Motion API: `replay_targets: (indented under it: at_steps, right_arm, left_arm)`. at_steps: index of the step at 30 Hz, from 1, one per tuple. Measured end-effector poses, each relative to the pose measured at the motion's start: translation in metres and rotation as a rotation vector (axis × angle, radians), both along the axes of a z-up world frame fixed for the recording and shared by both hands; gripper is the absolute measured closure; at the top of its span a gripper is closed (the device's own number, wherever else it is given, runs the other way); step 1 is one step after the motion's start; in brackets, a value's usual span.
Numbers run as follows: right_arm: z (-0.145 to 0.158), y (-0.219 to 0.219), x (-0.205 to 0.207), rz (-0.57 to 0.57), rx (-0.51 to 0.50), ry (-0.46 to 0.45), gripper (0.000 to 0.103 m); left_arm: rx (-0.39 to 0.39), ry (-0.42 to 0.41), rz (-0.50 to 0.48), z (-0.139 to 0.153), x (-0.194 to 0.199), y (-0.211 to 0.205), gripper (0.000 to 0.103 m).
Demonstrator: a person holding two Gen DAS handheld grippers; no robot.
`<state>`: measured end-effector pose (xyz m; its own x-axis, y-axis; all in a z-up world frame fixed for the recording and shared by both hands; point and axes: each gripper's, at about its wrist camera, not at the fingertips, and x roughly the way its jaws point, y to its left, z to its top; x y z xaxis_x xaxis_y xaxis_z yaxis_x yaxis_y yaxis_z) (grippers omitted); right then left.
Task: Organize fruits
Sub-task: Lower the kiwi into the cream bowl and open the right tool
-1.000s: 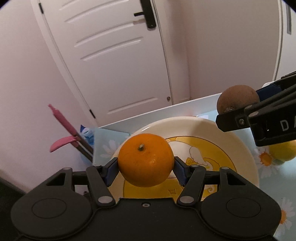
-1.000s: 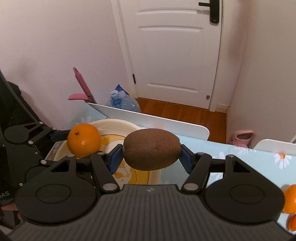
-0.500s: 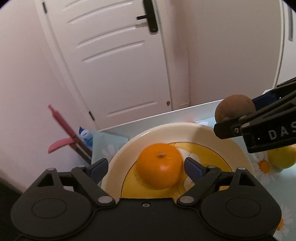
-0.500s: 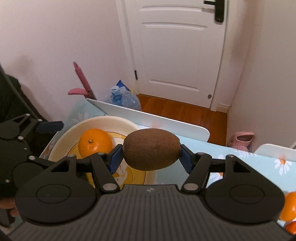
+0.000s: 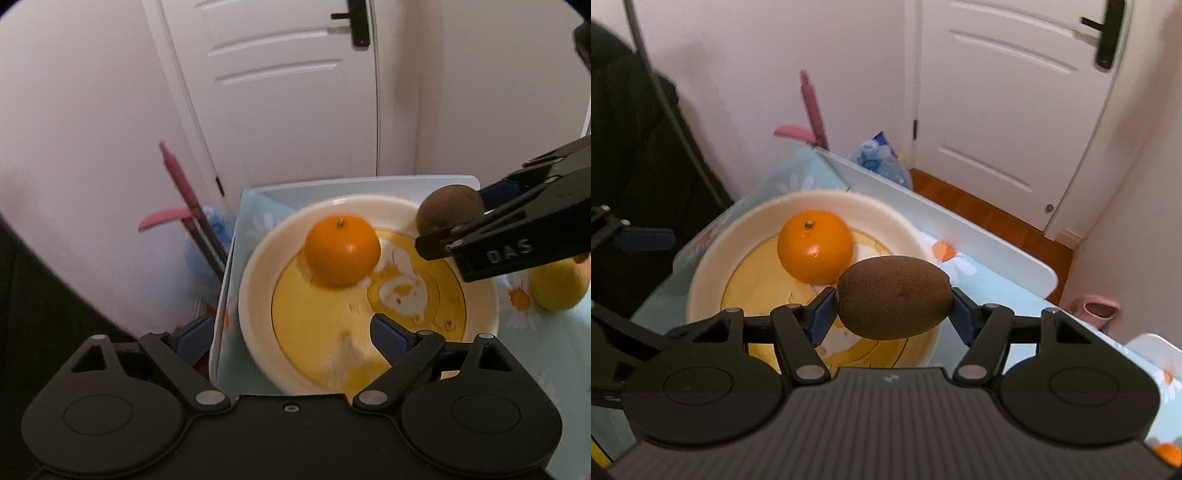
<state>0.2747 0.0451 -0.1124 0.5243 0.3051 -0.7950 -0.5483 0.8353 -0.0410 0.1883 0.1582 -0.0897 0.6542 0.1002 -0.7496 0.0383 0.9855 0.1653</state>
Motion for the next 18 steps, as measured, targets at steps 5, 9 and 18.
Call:
replay_targets:
  at_steps: [5,9,18]
  right_arm:
    - [-0.015,0.011,0.0,0.071,-0.061,-0.049,0.023]
    - [-0.016,0.014,0.0,0.091,-0.056,-0.058,0.023]
    - [-0.021,0.02,-0.008,0.121,-0.059,-0.064,0.019]
  left_arm:
    - [-0.006,0.022,0.046,-0.005,-0.011,0.004,0.009]
    - [-0.01,0.033,0.063,-0.009,-0.014,0.007,0.009]
    - [-0.006,0.034,0.063,-0.01,-0.013,0.005,0.009]
